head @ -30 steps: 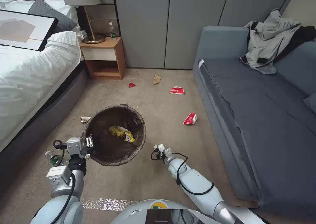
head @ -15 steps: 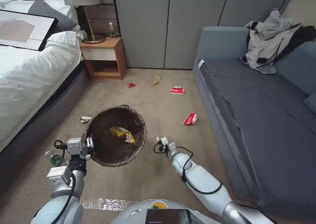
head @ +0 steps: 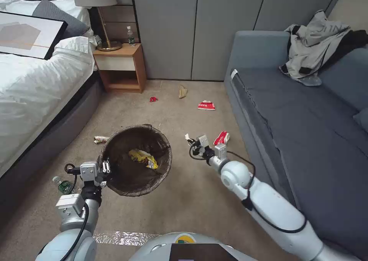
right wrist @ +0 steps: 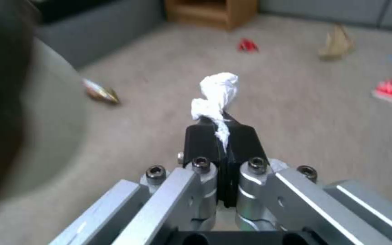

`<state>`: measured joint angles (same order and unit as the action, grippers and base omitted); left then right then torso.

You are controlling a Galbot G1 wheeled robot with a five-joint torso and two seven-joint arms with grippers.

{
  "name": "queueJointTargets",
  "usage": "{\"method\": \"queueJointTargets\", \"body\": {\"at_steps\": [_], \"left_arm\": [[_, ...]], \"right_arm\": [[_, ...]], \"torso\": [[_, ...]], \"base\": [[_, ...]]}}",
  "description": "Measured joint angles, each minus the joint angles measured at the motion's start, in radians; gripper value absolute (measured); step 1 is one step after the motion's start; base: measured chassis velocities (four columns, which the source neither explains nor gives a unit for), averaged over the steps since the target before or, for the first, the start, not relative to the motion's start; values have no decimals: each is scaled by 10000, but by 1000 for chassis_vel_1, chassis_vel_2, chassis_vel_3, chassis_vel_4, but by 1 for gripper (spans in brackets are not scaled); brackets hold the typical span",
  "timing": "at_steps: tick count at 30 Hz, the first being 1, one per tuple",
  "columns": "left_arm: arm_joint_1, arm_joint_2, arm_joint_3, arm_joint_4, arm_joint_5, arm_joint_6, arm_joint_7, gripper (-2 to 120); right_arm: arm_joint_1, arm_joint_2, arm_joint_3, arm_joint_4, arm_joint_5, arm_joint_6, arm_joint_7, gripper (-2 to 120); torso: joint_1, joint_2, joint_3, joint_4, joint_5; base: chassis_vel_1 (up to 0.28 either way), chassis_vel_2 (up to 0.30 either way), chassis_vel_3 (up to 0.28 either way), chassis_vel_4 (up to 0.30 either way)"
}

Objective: Pick up the trash bin, then pick up the garbage from the floor and place it into the trash bin.

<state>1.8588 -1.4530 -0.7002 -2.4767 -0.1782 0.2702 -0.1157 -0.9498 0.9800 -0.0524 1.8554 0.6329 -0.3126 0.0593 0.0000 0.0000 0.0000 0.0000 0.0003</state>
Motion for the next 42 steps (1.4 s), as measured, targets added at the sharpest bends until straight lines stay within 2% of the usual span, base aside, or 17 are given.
{"method": "queueJointTargets", "body": {"at_steps": [5, 13, 17, 20, 22, 26, 36, 39, 42], "left_arm": [[22, 12, 27, 24, 12, 35, -2, 0], [33, 12, 84, 25, 22, 105, 23, 0], [39, 47, 99, 35, 21, 188, 94, 0], [30, 86, 137, 96, 25, 215, 196, 0], [29, 91, 145, 98, 29, 221, 212, 0], [36, 94, 166, 86, 3, 387, 259, 0], [27, 94, 155, 2, -35, 540, 334, 0], [27, 91, 151, 2, -35, 544, 332, 0], [24, 87, 141, -20, -35, 561, 333, 0]], "right_arm": [[321, -824, 359, 1500, 902, -313, -154, 0], [1379, -1092, 710, 2440, 2210, -575, -956, 0], [2144, -1203, 269, 2777, 2625, -593, -1245, 0], [2983, -1303, -706, 3217, 2997, -689, -1261, 0], [3120, -1303, -920, 3302, 3052, -730, -1258, 0], [3685, -1084, -2077, 3612, 3103, -918, -1144, 0], [3906, -765, -3816, 3896, 2741, -1320, -905, 0], [3865, -745, -4039, 3915, 2525, -1441, -873, -1], [3828, -734, -4254, 3919, 2370, -1472, -807, 7]], "torso": [[0, 0, 0, 0, -1], [0, 0, 0, 2, -1], [0, 0, 0, 2, -2], [0, 0, 1, 1, -4], [0, 0, 0, 2, -4], [0, 0, 1, 1, -4], [0, 0, 0, 1, -5], [0, 0, 0, 1, -5], [0, 0, 0, 0, -5]], "base": [[0, 0, 0, 0], [0, 0, 0, 0], [0, 0, 0, 0], [0, 0, 0, 0], [0, 0, 0, 0], [0, 0, 0, 0], [0, 0, 0, 0], [0, 0, 0, 0], [0, 0, 0, 0]]}}
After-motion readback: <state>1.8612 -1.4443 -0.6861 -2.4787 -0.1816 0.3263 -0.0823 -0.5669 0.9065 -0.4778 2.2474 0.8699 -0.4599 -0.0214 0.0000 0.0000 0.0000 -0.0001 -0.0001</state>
